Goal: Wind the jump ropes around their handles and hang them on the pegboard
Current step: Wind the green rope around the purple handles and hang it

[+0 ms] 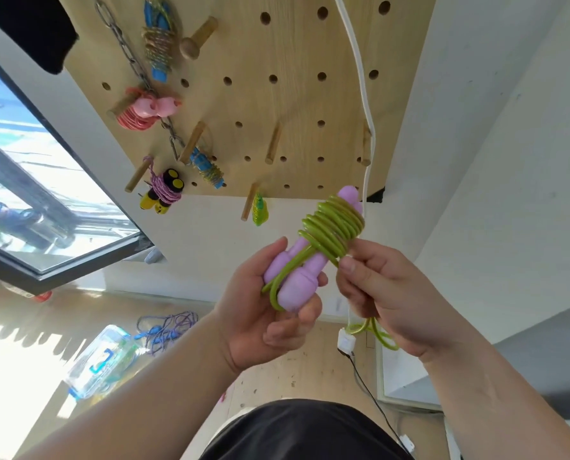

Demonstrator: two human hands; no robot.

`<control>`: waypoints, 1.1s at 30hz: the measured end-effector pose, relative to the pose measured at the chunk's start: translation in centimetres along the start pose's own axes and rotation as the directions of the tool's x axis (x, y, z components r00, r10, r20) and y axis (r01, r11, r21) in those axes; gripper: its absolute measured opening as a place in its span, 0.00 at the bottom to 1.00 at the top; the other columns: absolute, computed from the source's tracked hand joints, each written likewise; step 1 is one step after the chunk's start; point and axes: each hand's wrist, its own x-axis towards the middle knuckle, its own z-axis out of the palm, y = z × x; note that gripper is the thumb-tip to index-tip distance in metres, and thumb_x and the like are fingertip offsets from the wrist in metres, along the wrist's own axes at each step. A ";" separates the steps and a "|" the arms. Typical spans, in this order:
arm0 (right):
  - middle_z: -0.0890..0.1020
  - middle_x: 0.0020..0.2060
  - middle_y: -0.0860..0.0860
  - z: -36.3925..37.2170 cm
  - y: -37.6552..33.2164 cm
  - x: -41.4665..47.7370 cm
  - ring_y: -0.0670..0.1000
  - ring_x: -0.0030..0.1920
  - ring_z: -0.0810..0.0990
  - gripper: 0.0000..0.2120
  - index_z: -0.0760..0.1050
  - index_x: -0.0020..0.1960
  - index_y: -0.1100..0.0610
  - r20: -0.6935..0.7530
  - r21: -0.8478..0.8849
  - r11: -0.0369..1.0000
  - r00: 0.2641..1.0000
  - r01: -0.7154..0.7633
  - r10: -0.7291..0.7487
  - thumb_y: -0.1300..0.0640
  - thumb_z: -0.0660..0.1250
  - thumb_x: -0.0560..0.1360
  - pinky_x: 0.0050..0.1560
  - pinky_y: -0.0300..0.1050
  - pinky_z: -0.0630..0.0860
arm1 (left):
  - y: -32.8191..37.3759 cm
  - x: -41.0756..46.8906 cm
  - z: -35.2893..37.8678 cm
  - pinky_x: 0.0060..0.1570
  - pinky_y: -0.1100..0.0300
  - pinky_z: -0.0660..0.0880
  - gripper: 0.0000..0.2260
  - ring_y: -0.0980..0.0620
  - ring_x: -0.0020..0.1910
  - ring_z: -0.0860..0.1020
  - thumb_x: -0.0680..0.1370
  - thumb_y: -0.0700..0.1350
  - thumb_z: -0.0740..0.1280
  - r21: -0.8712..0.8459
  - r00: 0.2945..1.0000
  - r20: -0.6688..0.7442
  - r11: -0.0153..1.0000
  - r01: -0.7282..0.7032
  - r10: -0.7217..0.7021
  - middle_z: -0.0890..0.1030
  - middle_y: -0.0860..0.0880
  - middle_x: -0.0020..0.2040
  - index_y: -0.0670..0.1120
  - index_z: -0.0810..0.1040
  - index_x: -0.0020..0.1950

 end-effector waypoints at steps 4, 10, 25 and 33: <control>0.67 0.29 0.48 0.9 0.7 0.4 0.47 0.28 0.62 0.08 0.80 0.50 0.56 -0.206 -0.004 1.000 0.978 0.020 -0.020 0.55 0.64 0.82 0.28 0.37 0.61 | 0.2 0.7 1.5 0.23 0.61 0.68 0.25 0.44 0.25 0.77 0.80 0.62 0.59 0.372 0.883 -0.432 0.928 -0.014 0.186 0.83 0.34 0.43 0.41 0.81 0.50; 0.67 0.28 0.51 1.9 1.0 0.3 0.45 0.28 0.63 0.07 0.81 0.54 0.49 -0.329 -0.182 0.983 0.942 0.012 -0.073 0.54 0.63 0.83 0.32 0.40 0.62 | -0.6 0.3 1.6 0.40 0.68 0.74 0.32 0.59 0.45 0.78 0.62 0.65 0.77 0.977 0.617 -0.192 0.087 0.196 0.763 0.77 0.60 0.54 0.58 0.72 0.61; 0.77 0.30 0.51 2.1 -0.3 -0.4 0.46 0.29 0.67 0.16 0.74 0.68 0.48 -0.180 -0.106 0.994 0.984 -0.035 0.015 0.60 0.62 0.82 0.33 0.37 0.66 | 0.7 -1.0 1.5 0.30 0.58 0.53 0.17 0.50 0.22 0.64 0.69 0.53 0.66 0.369 0.858 -0.344 0.895 -0.251 0.382 0.74 0.38 0.35 0.42 0.75 0.50; 0.70 0.25 0.50 1.9 -0.2 0.2 0.48 0.28 0.66 0.13 0.81 0.56 0.51 -0.138 -0.007 0.999 0.990 0.032 -0.033 0.52 0.73 0.72 0.29 0.37 0.64 | 0.6 -1.3 -0.3 0.22 0.64 0.65 0.21 0.52 0.22 0.73 0.75 0.57 0.68 0.034 0.993 0.029 0.993 -0.115 0.114 0.78 0.39 0.37 0.38 0.78 0.52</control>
